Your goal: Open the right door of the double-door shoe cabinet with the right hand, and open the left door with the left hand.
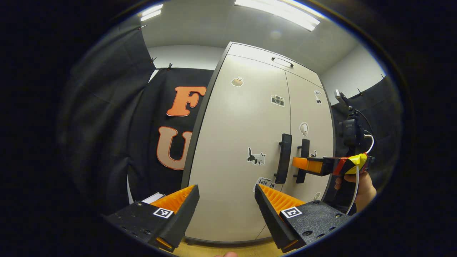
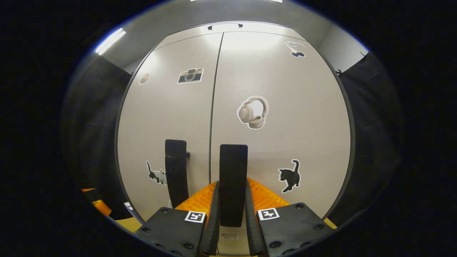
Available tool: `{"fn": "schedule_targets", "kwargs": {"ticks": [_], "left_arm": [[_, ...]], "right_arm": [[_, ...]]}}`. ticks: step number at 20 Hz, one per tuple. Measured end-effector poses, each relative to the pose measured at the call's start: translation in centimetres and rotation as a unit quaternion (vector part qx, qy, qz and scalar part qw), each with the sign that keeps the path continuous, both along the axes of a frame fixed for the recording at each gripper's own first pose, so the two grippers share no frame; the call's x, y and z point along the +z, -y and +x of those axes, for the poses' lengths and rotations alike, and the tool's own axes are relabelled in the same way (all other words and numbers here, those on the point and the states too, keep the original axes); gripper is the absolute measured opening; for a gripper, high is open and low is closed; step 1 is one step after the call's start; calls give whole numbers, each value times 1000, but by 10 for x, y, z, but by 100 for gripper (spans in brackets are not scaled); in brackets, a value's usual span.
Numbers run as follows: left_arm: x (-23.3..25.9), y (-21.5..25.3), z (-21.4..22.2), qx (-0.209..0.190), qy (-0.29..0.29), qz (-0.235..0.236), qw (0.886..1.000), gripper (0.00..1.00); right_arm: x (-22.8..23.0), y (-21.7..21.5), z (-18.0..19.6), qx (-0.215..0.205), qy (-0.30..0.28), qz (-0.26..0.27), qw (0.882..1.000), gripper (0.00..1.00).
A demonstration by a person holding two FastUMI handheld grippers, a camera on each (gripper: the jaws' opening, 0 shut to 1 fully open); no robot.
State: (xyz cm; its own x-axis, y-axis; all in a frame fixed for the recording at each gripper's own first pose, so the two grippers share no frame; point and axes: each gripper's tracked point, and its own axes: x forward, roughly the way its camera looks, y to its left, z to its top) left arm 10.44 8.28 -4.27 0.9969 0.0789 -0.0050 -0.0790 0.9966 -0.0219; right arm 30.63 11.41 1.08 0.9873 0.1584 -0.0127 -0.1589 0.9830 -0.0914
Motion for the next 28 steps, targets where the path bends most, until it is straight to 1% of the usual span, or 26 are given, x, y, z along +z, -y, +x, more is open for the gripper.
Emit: {"fn": "schedule_targets", "kwargs": {"ticks": [1,2,3,7,10,14,17,20,25,28], "left_arm": [[1,1,-2,-1,1,-3,1000,94],[1,3,-4,-1,-1,-5,1000,94],[0,4,-5,-1,-4,-7,1000,94],[2,7,-13,5,-6,-2,1000,94],[6,11,-15,7,-4,9,1000,94],[8,26,-22,5,-3,13,1000,94],[6,45,-20,-1,-5,17,1000,94],[7,70,-17,-19,1,19,1000,94],[6,105,-16,-42,11,11,999,94],[5,114,-15,-40,14,9,999,94]], "right_arm": [[-2,0,1,5,-8,10,1000,39],[-3,-1,-1,12,-17,25,999,30],[-3,-2,-1,20,-22,31,999,24],[-3,-1,-6,33,-27,9,999,24],[-1,1,-19,60,-41,4,997,24],[1,11,-46,97,-50,-7,994,24],[4,19,-67,133,-62,5,989,24],[7,28,-85,159,-62,10,985,24],[11,54,-117,182,-68,9,981,24],[14,68,-130,190,-72,9,979,24]]}}
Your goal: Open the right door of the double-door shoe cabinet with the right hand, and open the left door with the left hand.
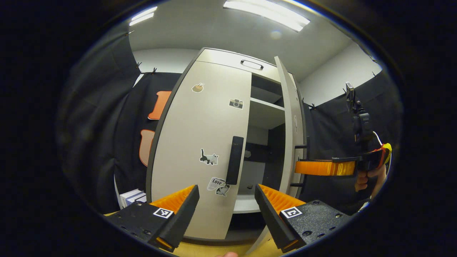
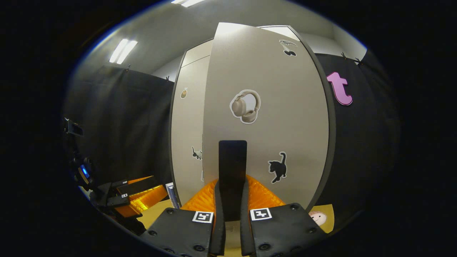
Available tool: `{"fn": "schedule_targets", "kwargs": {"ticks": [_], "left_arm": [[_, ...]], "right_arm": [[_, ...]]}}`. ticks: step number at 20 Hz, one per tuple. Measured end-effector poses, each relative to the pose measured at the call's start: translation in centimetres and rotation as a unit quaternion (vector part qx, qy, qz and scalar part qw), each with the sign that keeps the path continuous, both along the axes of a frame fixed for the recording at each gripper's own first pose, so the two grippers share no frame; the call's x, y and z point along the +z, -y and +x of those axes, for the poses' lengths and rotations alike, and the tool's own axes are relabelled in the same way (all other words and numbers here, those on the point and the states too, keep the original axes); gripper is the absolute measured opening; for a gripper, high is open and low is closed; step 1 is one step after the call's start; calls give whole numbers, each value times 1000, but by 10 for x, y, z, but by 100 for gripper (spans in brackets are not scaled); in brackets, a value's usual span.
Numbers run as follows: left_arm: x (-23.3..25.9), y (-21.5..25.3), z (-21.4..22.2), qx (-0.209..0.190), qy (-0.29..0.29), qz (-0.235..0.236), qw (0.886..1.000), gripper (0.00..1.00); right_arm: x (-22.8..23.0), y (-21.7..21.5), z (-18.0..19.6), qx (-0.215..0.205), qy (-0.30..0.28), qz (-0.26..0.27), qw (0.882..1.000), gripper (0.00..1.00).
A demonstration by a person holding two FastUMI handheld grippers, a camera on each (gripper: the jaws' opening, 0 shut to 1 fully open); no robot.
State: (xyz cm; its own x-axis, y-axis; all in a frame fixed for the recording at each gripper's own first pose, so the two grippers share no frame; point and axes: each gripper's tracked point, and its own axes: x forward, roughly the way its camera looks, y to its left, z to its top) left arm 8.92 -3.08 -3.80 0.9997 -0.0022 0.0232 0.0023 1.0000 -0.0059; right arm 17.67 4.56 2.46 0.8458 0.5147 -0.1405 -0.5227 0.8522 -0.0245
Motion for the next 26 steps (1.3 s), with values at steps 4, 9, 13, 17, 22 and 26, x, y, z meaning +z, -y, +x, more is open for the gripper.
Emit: {"fn": "schedule_targets", "kwargs": {"ticks": [4,9,13,17,22,26], "left_arm": [[-5,9,3,-1,-2,3,1000,94],[-10,30,10,-23,0,-2,1000,94],[-21,52,16,-46,-10,-23,999,94],[-20,60,15,-53,-6,-26,998,97],[-17,61,13,-49,1,-23,999,97],[-16,59,11,-41,-1,-18,999,94]], "right_arm": [[4,18,-13,3,1,3,1000,24],[8,60,-35,-16,11,1,1000,24],[10,83,-43,-34,16,-14,999,24],[13,101,-47,-52,16,-10,998,23],[13,115,-49,-69,19,-14,997,23],[13,136,-50,-97,19,-9,995,23]]}}
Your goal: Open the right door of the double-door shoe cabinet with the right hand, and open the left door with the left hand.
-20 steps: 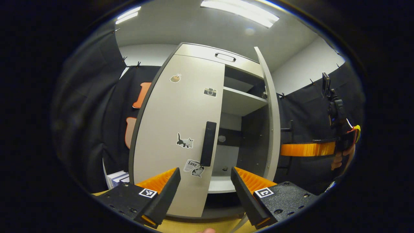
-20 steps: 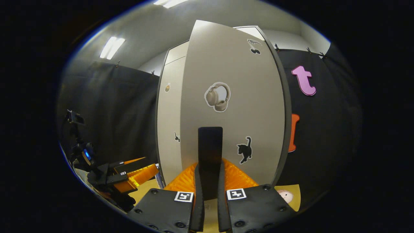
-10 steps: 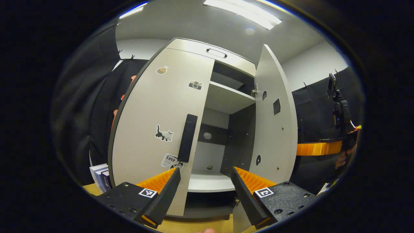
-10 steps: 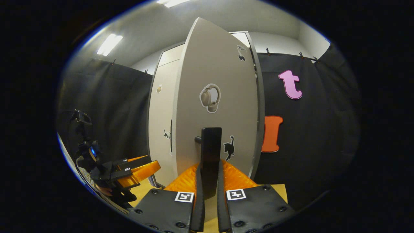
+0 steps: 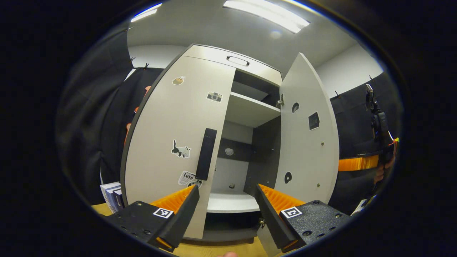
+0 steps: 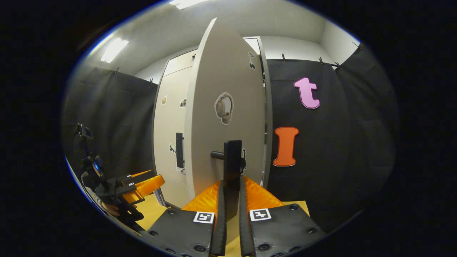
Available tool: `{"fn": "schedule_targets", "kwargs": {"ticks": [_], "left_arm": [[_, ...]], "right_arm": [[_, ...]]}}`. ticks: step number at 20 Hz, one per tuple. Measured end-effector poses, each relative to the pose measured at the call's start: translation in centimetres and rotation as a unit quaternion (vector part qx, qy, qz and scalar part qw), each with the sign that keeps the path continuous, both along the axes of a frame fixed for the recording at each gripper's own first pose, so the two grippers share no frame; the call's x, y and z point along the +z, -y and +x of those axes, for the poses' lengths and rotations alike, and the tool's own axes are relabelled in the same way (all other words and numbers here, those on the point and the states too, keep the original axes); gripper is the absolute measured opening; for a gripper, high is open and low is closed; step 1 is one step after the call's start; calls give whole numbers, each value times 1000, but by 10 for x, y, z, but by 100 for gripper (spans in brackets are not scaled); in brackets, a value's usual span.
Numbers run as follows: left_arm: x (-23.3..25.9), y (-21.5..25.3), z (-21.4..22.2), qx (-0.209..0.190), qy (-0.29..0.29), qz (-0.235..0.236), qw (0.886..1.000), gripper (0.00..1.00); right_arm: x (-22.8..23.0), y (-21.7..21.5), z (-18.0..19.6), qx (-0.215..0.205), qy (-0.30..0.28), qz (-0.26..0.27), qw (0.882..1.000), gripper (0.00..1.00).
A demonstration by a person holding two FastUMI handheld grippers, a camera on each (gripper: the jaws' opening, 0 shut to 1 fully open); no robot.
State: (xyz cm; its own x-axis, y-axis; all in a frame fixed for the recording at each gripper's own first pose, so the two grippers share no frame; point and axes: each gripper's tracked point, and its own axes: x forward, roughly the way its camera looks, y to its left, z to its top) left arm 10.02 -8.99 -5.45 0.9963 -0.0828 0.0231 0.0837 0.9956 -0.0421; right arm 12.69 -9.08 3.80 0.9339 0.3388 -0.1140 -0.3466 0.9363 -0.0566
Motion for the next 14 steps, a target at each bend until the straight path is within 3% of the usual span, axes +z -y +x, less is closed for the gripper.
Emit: {"fn": "schedule_targets", "kwargs": {"ticks": [3,9,11,12,13,14], "left_arm": [[8,3,2,3,9,11,1000,94],[4,23,3,-21,-5,-20,1000,94],[7,24,4,-23,-5,-21,1000,94],[10,22,6,-23,-4,-22,999,94],[14,20,9,-22,-4,-26,999,94],[18,16,12,-20,-3,-31,999,94]], "right_arm": [[0,18,0,-29,6,-10,1000,22],[5,39,10,-89,17,-6,996,21],[6,54,11,-111,21,1,994,17],[6,60,13,-117,25,5,993,0],[6,66,12,-120,25,8,992,10],[6,63,12,-114,23,21,993,8]]}}
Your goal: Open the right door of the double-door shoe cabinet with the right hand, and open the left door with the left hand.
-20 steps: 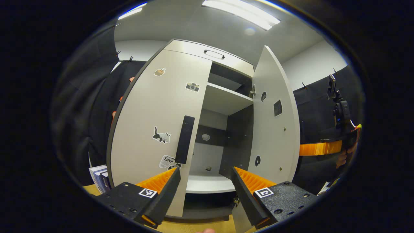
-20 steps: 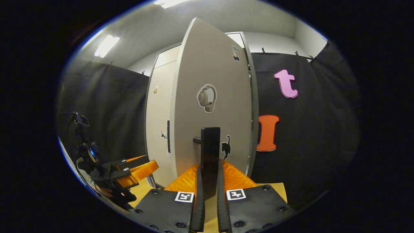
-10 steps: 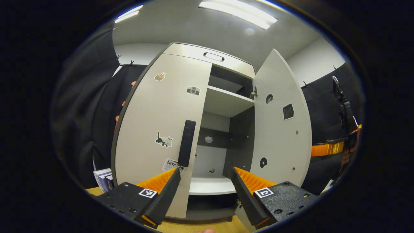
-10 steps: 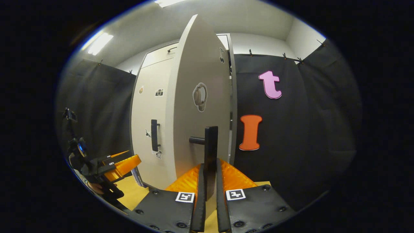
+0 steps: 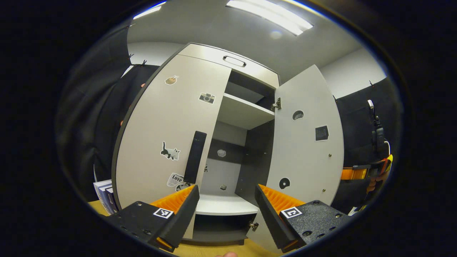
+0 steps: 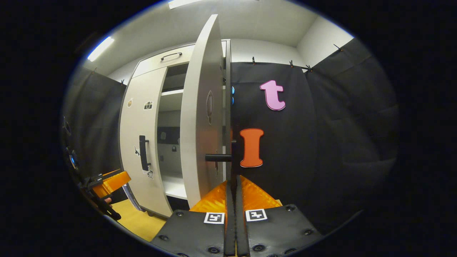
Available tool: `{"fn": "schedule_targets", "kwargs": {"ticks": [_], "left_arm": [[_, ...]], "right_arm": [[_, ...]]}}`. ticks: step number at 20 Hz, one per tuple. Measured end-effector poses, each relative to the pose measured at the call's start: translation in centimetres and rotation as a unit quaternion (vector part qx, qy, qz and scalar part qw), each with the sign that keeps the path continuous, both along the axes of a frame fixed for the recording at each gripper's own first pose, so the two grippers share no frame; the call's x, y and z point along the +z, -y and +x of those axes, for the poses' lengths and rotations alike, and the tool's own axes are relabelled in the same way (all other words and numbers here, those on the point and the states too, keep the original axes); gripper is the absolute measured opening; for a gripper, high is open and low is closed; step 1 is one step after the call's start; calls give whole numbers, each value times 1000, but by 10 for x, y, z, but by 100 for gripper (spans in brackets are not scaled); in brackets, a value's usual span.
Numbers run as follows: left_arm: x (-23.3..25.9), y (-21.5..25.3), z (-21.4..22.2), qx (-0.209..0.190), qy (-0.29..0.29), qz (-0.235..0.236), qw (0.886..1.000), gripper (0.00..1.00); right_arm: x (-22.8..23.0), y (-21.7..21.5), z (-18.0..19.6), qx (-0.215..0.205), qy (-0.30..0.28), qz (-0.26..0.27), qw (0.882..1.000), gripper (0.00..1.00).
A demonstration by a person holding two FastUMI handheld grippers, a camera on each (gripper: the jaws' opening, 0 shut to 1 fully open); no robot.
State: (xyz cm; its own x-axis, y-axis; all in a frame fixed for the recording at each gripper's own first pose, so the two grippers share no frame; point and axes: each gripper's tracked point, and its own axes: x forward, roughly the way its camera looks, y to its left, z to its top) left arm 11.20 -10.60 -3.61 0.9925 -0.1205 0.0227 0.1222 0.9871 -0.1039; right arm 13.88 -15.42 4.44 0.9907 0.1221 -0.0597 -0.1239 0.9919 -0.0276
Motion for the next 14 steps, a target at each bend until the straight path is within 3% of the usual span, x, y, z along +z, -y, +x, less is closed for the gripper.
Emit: {"fn": "schedule_targets", "kwargs": {"ticks": [2,6,10,11,12,13,14], "left_arm": [[13,-10,6,6,8,-7,1000,94],[48,-34,33,26,30,38,998,94],[71,-49,60,38,24,43,998,94],[73,-53,65,45,24,49,998,94],[74,-57,69,52,23,56,997,94],[72,-58,73,55,21,62,996,94],[68,-57,77,53,16,66,996,94]], "right_arm": [[-3,-3,1,7,-4,12,1000,8],[-16,0,-9,5,-17,-8,1000,9],[-18,6,-31,-6,-11,-1,1000,9],[-17,9,-36,-12,-9,1,1000,0],[-16,12,-41,-21,-7,1,1000,12],[-14,17,-45,-30,-3,-1,1000,2],[-12,19,-51,-33,-1,-3,999,3]]}}
